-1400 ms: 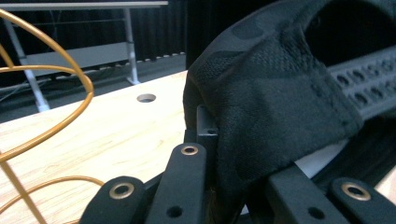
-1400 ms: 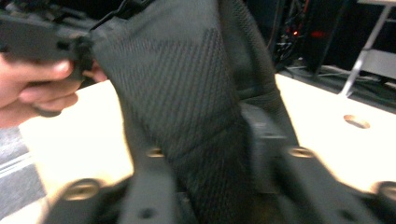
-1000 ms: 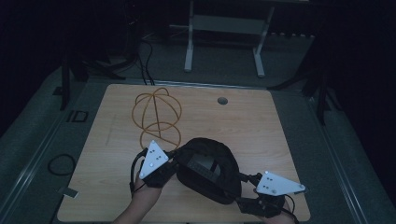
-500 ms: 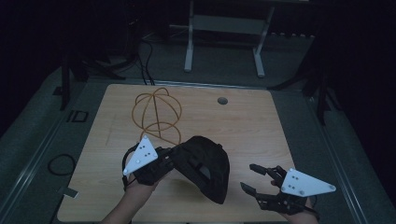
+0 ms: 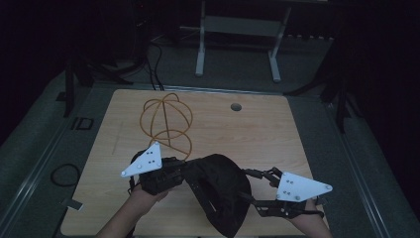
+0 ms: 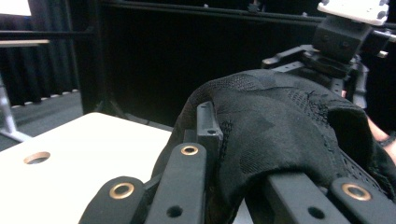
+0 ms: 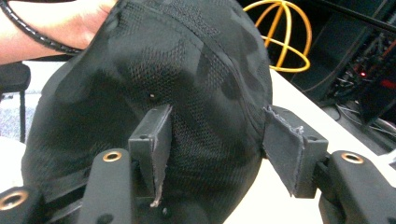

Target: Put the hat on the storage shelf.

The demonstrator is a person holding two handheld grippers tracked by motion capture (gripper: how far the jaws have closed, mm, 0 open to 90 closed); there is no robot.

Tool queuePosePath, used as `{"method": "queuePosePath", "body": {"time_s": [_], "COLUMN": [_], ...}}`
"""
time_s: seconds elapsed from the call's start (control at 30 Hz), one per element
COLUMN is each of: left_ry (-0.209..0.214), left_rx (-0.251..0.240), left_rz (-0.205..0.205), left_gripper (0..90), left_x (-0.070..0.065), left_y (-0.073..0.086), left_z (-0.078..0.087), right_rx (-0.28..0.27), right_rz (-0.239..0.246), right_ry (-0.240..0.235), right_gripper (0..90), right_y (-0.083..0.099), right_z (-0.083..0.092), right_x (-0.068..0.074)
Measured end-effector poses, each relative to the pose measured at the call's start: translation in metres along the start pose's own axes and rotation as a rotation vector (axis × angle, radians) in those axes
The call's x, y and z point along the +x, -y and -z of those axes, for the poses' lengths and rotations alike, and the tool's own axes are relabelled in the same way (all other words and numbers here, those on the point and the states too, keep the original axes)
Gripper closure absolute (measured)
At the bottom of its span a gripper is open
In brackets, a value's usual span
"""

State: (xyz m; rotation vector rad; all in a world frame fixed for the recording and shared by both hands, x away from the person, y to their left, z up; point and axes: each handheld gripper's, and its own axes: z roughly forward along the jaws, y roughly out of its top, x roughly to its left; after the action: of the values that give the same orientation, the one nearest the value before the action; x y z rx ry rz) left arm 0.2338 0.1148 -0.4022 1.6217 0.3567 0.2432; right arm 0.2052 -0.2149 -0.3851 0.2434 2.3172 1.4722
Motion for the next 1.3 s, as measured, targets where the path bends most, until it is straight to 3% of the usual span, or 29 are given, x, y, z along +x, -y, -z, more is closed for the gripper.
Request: {"method": "queuePosePath", "body": {"time_s": [0.1, 0.2, 0.37, 0.57, 0.73, 0.77, 0.8, 0.83, 0.97, 1.0, 1.1, 1.3], "left_ry": [0.004, 0.005, -0.001, -0.020, -0.050, -0.065, -0.084, -0.094, -0.144, -0.165, -0.230, -0.293], "left_rx": [0.006, 0.005, 0.002, 0.032, 0.041, 0.040, 0.037, 0.041, 0.056, 0.058, 0.065, 0.085], "left_rz": [-0.001, 0.014, 0.020, 0.003, -0.026, -0.043, -0.057, -0.072, -0.096, -0.099, -0.102, -0.058], "left_gripper": [88.1, 88.1, 88.0, 87.8, 87.0, 78.8, 78.8, 68.6, 62.2, 57.2, 51.5, 27.5], "left_x": [-0.001, 0.001, 0.003, 0.004, 0.002, 0.001, 0.000, -0.001, -0.001, 0.000, 0.001, 0.007], "left_y": [0.000, 0.001, 0.001, 0.001, 0.001, 0.001, 0.001, 0.001, 0.002, 0.003, 0.006, 0.022], "left_z": [-0.002, -0.002, -0.002, -0.002, -0.003, -0.003, -0.002, -0.002, 0.004, 0.007, 0.014, 0.030], "right_rx": [-0.006, -0.021, -0.005, -0.026, -0.063, -0.066, -0.066, -0.080, -0.088, -0.094, -0.100, -0.132], "right_rz": [0.020, 0.017, 0.014, 0.002, -0.040, -0.054, -0.054, -0.069, -0.083, -0.090, -0.105, -0.154], "right_ry": [-0.018, -0.040, -0.026, -0.053, -0.073, -0.067, -0.067, -0.057, -0.033, -0.009, 0.017, 0.128], "right_gripper": [47.6, 62.7, 87.3, 88.5, 88.6, 88.7, 88.7, 88.8, 88.8, 88.8, 88.8, 88.8], "right_y": [-0.002, -0.003, -0.002, -0.004, -0.005, -0.006, -0.006, -0.006, -0.006, -0.007, -0.009, -0.019], "right_z": [-0.006, -0.007, -0.009, -0.005, 0.000, 0.002, 0.002, 0.004, 0.008, 0.010, 0.012, 0.015], "right_x": [0.001, 0.001, 0.001, 0.003, 0.000, -0.002, -0.002, -0.005, -0.008, -0.010, -0.013, -0.031]}}
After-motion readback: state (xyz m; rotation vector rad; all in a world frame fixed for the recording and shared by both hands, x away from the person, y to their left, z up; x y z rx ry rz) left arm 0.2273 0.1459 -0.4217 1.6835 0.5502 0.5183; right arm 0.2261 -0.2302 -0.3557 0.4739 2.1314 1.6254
